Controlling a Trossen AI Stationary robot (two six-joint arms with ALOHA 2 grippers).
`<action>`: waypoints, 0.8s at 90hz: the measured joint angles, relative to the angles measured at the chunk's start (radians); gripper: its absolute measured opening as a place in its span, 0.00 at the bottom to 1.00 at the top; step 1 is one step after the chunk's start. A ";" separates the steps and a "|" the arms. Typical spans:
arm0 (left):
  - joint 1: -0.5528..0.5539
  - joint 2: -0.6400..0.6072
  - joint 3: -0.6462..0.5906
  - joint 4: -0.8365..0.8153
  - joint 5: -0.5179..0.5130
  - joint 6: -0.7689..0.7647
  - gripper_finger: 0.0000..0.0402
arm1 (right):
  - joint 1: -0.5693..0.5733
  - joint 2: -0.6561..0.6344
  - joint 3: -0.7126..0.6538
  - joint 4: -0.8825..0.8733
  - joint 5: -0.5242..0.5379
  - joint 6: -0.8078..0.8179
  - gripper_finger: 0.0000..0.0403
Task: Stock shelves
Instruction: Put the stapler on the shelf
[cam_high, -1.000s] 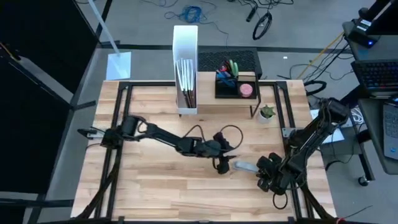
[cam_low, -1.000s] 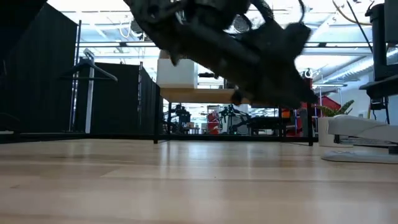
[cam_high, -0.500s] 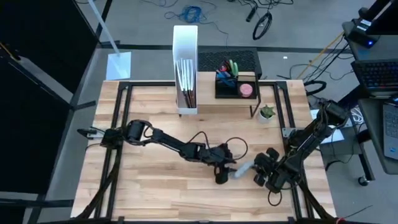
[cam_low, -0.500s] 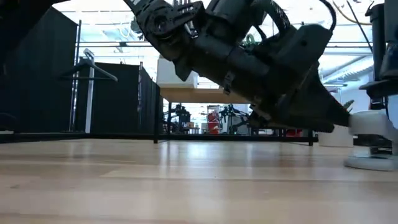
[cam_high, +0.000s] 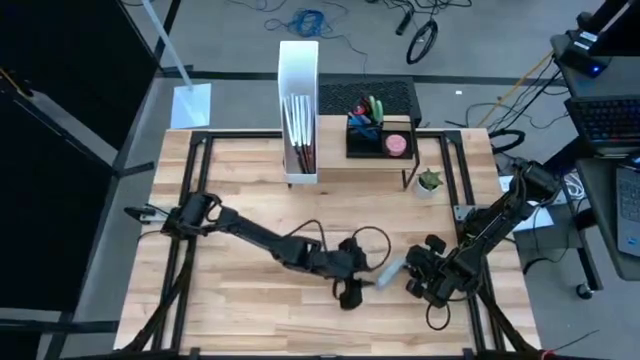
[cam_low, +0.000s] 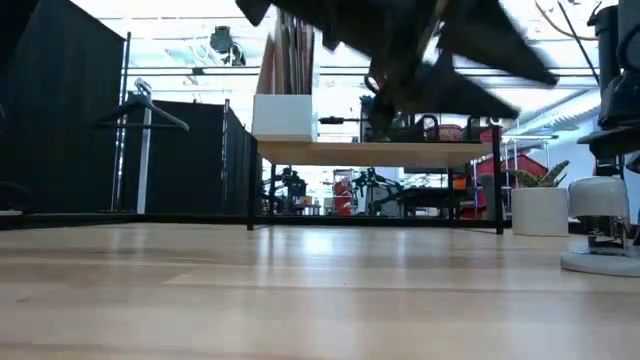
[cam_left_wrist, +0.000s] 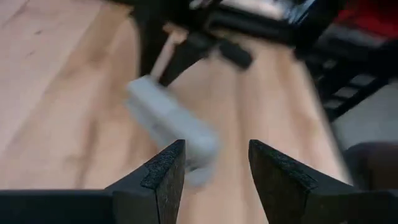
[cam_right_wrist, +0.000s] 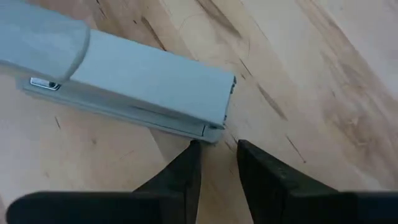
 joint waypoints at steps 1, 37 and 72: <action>-0.003 0.000 0.000 0.010 0.001 0.000 0.41 | 0.000 0.000 0.000 0.000 -0.001 0.000 0.21; -0.006 0.025 0.089 0.033 -0.076 0.002 0.50 | 0.039 -0.007 0.003 0.024 -0.089 0.038 0.21; -0.068 0.146 0.252 -0.094 -0.329 -0.040 0.58 | 0.150 -0.010 0.002 0.028 -0.073 0.195 0.21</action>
